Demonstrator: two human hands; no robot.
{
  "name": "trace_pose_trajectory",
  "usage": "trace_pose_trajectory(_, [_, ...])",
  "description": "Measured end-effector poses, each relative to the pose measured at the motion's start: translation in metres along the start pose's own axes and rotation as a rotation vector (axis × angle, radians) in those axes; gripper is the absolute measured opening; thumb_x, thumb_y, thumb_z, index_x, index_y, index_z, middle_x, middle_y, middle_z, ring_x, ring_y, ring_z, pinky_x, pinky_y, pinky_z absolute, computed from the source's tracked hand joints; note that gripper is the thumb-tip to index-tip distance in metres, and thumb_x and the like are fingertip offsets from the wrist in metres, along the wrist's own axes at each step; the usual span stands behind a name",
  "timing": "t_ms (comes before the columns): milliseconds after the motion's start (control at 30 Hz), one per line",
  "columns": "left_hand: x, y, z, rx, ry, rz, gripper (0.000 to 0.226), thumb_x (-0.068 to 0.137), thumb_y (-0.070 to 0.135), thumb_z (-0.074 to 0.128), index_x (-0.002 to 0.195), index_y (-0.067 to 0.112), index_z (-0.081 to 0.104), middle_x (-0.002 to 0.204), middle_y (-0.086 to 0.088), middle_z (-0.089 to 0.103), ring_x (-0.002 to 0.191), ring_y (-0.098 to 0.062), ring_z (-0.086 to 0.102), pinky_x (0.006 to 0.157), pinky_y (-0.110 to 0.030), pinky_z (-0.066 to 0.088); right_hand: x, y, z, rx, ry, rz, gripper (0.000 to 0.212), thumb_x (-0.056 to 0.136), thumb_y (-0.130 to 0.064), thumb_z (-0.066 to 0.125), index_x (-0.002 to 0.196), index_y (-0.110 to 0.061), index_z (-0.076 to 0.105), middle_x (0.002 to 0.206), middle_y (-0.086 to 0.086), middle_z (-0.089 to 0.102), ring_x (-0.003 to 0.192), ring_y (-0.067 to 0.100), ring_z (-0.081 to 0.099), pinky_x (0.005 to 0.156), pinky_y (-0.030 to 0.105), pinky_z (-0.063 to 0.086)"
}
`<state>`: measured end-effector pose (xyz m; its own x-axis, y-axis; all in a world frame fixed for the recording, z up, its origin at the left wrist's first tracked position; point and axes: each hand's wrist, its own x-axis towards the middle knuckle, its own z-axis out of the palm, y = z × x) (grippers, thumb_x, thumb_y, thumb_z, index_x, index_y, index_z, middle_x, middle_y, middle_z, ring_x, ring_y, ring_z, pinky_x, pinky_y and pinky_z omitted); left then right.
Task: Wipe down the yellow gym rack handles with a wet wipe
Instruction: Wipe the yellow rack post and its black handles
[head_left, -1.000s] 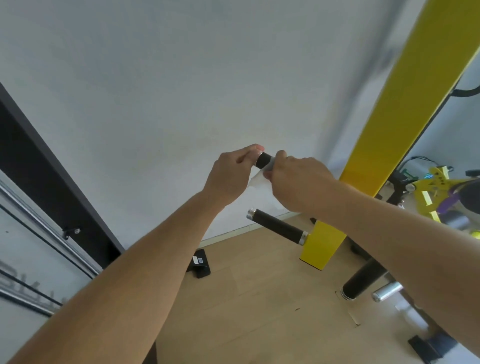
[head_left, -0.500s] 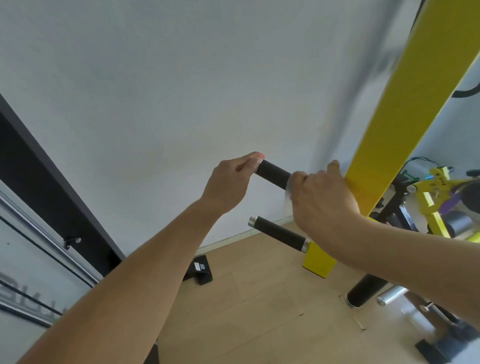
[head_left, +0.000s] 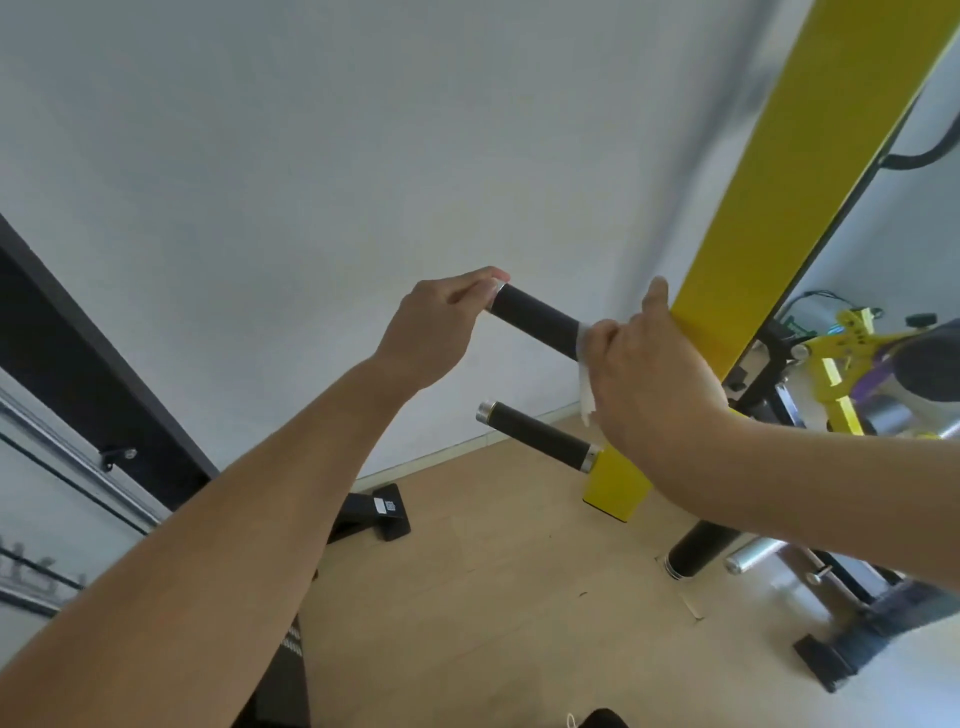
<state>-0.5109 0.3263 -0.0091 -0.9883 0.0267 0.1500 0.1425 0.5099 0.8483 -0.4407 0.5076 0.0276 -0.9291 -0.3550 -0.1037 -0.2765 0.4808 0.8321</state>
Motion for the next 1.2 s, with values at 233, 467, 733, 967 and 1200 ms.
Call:
trace_pose_trajectory(233, [-0.001,0.002,0.003,-0.083,-0.036,-0.021,0.032,0.105,0.037,0.046,0.127,0.034,0.068,0.127,0.013,0.070,0.120,-0.005,0.060,0.103,-0.021,0.043,0.077,-0.014,-0.016,0.518,0.239,0.117,0.035,0.104,-0.021,0.032,0.131,-0.008,0.050,0.100,0.007,0.053,0.079,0.025,0.059,0.081,0.039,0.037])
trace_pose_trajectory(467, [0.000,-0.005,-0.004,-0.012,-0.031,0.058,0.035,0.107,0.033,0.041,0.125,0.025,0.069,0.126,0.009,0.070,0.122,-0.007,0.060,0.105,-0.018,0.040,0.056,-0.027,-0.011,0.699,0.233,0.245,0.045,0.102,-0.014,0.037,0.144,-0.001,0.029,0.114,0.013,0.058,0.095,0.029,0.059,0.090,0.039,0.042])
trace_pose_trajectory(733, [-0.012,-0.098,0.014,-0.024,-0.159,-0.205,0.038,0.103,0.030,0.040,0.135,0.023,0.058,0.135,0.003,0.062,0.121,-0.015,0.059,0.114,-0.048,0.040,0.028,-0.049,0.011,0.855,0.265,0.039,0.050,0.101,-0.010,0.044,0.150,-0.009,0.033,0.149,0.008,0.046,0.137,0.023,0.045,0.111,0.035,0.039])
trace_pose_trajectory(967, [-0.017,-0.115,0.053,-0.218,-0.184,-0.317,0.040,0.096,0.043,0.049,0.132,0.030,0.062,0.128,0.010,0.066,0.118,-0.011,0.062,0.113,-0.046,0.040,0.082,-0.113,0.072,0.956,0.049,0.162,0.038,0.103,-0.018,0.050,0.138,-0.006,0.040,0.125,0.010,0.059,0.109,0.025,0.060,0.085,0.034,0.049])
trace_pose_trajectory(1200, [-0.007,-0.100,0.083,-0.241,-0.045,-0.312,0.033,0.105,0.034,0.045,0.127,0.021,0.066,0.125,0.003,0.069,0.117,-0.015,0.063,0.107,-0.040,0.047,0.108,-0.116,0.073,0.915,0.127,0.085,0.035,0.103,-0.020,0.047,0.136,-0.009,0.040,0.123,0.009,0.059,0.104,0.026,0.062,0.093,0.039,0.049])
